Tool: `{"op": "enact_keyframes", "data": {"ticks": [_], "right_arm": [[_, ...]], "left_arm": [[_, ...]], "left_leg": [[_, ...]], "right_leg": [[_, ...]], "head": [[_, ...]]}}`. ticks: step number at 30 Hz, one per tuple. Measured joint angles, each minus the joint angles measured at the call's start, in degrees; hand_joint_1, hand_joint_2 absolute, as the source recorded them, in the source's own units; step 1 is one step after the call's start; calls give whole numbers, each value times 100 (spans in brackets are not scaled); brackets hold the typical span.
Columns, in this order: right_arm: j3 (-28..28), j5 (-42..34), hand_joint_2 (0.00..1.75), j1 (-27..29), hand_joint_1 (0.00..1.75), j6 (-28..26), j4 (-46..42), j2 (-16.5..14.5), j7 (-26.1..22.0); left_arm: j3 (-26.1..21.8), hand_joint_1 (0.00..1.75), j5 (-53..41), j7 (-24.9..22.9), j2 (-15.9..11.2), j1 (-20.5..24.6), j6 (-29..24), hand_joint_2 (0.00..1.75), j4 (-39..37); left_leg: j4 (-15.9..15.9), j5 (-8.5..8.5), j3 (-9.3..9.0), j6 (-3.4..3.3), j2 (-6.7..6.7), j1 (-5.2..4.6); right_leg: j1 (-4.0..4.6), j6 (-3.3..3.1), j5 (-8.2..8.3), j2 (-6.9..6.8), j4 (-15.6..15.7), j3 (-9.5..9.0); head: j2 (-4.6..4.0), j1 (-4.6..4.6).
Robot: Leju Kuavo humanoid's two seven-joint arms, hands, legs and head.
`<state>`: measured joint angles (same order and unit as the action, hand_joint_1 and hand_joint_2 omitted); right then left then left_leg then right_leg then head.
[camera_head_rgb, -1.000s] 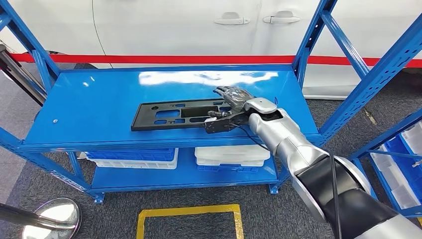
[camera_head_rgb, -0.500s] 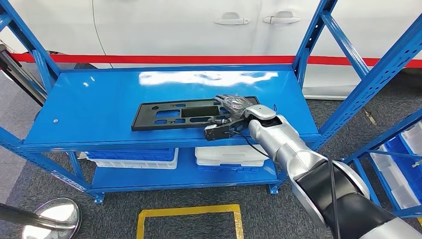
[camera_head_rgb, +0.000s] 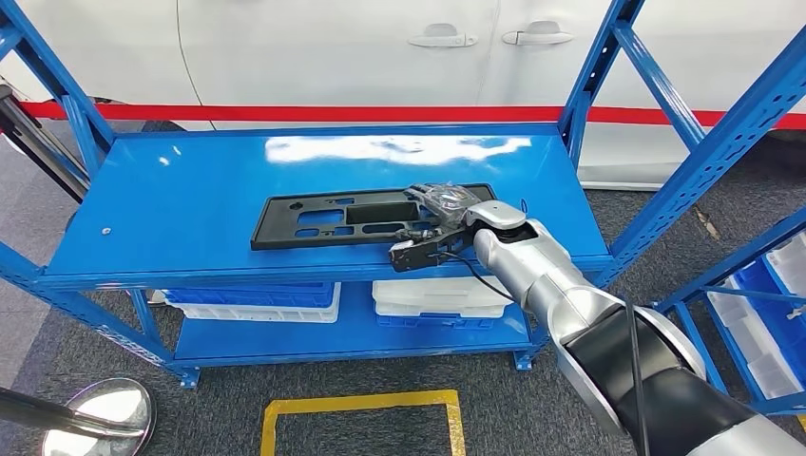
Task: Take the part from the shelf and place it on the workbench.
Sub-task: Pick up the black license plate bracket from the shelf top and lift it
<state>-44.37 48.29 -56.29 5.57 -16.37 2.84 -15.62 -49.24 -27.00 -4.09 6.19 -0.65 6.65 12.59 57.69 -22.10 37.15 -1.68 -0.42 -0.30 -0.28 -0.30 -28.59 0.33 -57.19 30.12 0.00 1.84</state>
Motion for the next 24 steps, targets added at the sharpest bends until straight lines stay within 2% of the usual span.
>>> {"op": "enact_keyframes", "data": {"ticks": [24], "right_arm": [[-41,-239,0,311,0,-58,0,0,-8]], "left_arm": [[0,0,-238,25,-35,29,-64,0,0]], "left_leg": [[0,0,-3,0,0,0]], "right_leg": [[0,0,0,0,0,0]], "head": [[0,0]]}}
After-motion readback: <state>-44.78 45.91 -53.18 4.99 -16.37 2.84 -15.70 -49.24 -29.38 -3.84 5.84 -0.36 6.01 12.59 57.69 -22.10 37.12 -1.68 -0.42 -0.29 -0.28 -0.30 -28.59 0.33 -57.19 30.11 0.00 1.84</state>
